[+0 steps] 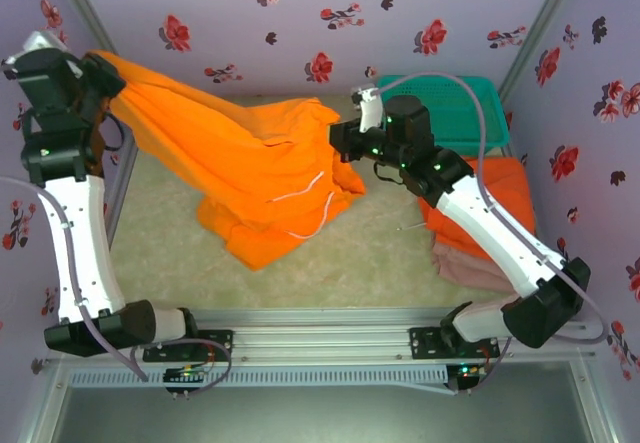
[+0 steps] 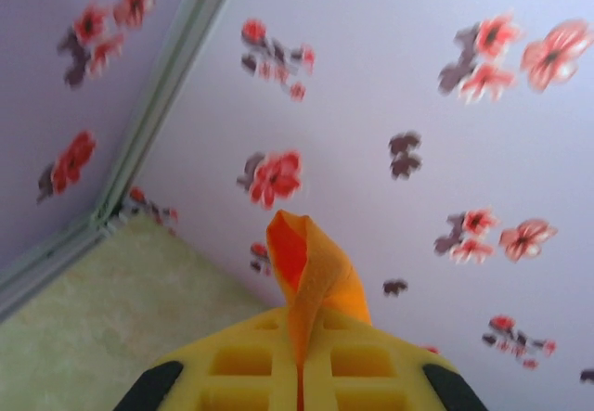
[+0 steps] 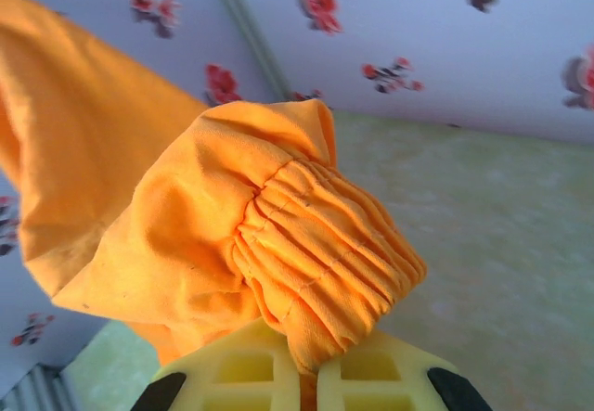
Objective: Fold and stack the shorts
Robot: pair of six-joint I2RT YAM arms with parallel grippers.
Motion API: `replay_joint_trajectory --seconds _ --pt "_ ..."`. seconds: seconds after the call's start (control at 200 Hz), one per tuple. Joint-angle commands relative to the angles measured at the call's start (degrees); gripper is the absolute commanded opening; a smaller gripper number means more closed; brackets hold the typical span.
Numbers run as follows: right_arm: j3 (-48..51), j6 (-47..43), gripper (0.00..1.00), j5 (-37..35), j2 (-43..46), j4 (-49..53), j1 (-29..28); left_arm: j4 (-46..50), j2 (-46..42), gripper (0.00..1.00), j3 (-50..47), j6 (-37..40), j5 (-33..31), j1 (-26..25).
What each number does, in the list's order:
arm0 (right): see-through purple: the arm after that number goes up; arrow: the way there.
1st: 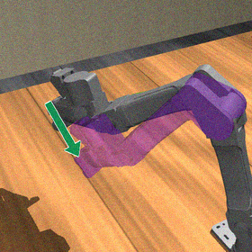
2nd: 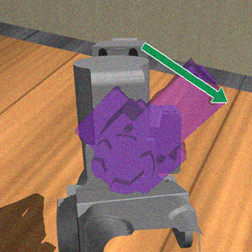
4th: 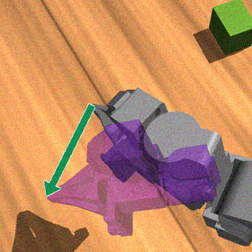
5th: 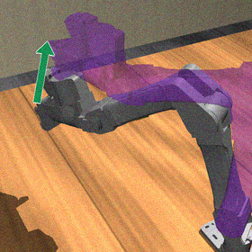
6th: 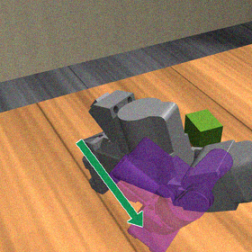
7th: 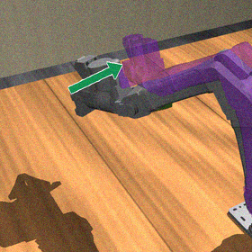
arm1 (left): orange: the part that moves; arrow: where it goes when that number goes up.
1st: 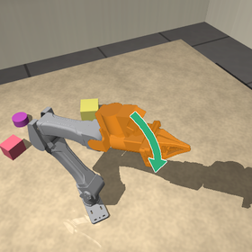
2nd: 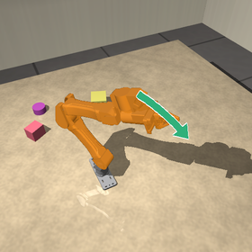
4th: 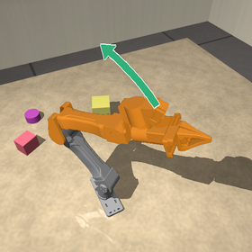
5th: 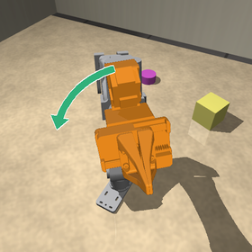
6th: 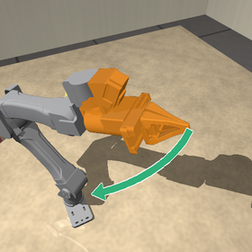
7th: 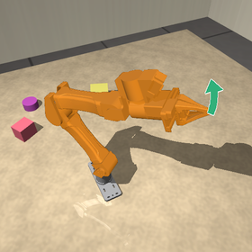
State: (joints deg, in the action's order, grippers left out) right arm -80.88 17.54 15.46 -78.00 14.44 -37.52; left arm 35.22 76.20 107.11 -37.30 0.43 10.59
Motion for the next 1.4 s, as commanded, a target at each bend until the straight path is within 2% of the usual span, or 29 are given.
replay_joint_trajectory --seconds 0.0,0.275,0.41,0.46,0.56,0.675,0.875,1.055,1.17,1.39 --pt "-3.6 0.3 0.0 0.3 0.3 -3.6 -4.6 3.9 2.4 0.0 9.5 1.7 -0.9 2.6" --pt "-18.7 2.0 0.0 -0.2 -8.8 -7.6 -17.6 13.3 13.8 0.0 38.3 1.4 -0.9 6.5" --pt "-23.9 3.7 0.0 -0.5 -10.3 -9.5 -20.5 11.1 16.3 0.0 44.3 -0.2 -0.4 6.5" --pt "-23.9 5.0 0.0 -3.4 -9.2 -9.7 -20.6 9.0 16.3 0.0 44.2 -1.1 0.4 6.5" --pt "-21.7 6.0 0.0 -14.0 -5.4 -6.4 -20.2 5.7 17.1 0.0 44.0 -4.0 2.8 6.5" --pt "-15.8 10.9 0.0 -23.1 -1.4 -1.8 -16.6 2.6 19.9 0.0 43.0 -6.0 5.4 5.0" --pt "-1.4 17.5 0.0 -28.7 1.3 1.4 -6.5 1.9 27.2 0.0 37.3 0.5 3.5 -2.4" --pt "9.3 21.4 0.0 -27.8 -0.2 -1.5 2.5 -3.1 33.1 0.0 25.1 3.2 1.5 -5.2" --pt "11.6 21.7 0.0 -24.8 -4.8 -5.1 7.2 -8.7 37.7 0.0 20.0 4.0 1.3 -6.9" --pt "7.2 21.2 0.01 -23.5 -16.6 -6.9 11.9 -13.3 48.1 0.01 24.6 3.8 1.6 -10.2"
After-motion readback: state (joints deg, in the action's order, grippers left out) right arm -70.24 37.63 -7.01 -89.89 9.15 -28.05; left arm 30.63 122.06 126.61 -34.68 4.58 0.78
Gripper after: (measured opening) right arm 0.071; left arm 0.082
